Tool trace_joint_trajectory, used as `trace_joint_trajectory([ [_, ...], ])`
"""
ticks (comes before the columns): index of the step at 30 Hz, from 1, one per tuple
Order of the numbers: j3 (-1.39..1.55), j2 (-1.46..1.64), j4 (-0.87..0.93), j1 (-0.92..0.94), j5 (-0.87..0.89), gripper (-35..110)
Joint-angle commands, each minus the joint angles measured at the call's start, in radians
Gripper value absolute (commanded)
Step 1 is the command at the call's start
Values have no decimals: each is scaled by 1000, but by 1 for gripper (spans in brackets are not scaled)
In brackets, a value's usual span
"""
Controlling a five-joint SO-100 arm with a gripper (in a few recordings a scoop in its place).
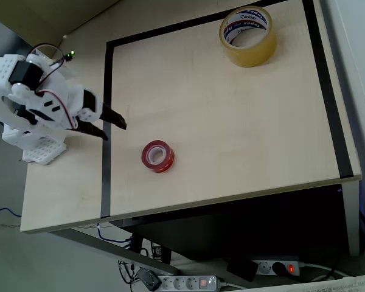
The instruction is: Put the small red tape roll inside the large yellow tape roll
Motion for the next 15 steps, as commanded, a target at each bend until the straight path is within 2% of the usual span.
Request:
trace_joint_trajectory([
  [1, 26, 72, -44, 43, -456, 28],
  [15, 106, -147, -268, 60, -463, 28],
])
